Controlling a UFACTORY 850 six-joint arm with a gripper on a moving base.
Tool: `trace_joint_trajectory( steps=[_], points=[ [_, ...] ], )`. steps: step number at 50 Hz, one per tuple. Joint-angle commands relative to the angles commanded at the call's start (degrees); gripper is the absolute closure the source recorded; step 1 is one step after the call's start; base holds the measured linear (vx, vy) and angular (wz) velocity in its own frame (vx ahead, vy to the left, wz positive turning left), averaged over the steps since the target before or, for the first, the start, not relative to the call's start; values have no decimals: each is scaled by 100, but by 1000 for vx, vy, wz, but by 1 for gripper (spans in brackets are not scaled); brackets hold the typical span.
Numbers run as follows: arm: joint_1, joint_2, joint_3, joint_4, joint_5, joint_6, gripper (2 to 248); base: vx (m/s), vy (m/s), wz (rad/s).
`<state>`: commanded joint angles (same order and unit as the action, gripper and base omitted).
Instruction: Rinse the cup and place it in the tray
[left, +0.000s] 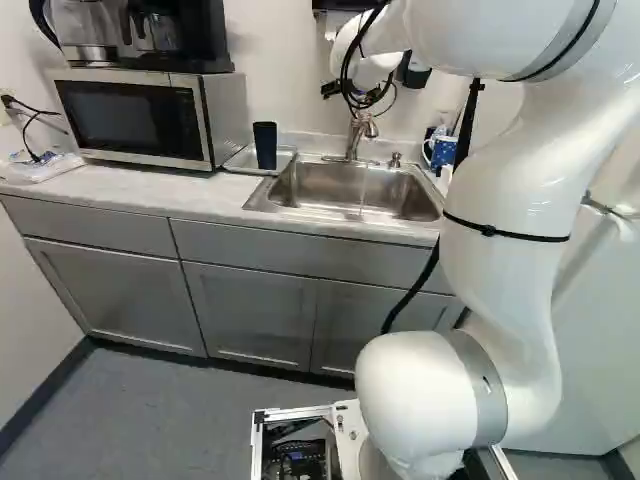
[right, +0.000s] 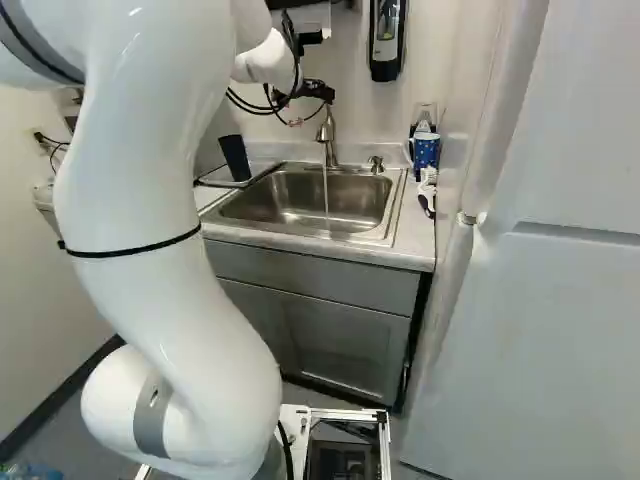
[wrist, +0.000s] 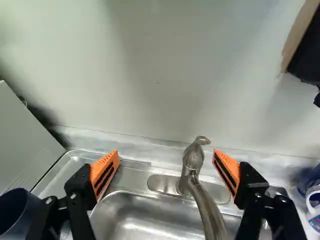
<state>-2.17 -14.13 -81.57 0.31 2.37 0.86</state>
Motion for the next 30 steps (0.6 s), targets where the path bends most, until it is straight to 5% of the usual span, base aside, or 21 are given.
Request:
trace_joint_trajectory(
  steps=[30],
  points=[
    [94, -74, -439, 0, 0, 0, 3, 0, 0, 0]
  ],
)
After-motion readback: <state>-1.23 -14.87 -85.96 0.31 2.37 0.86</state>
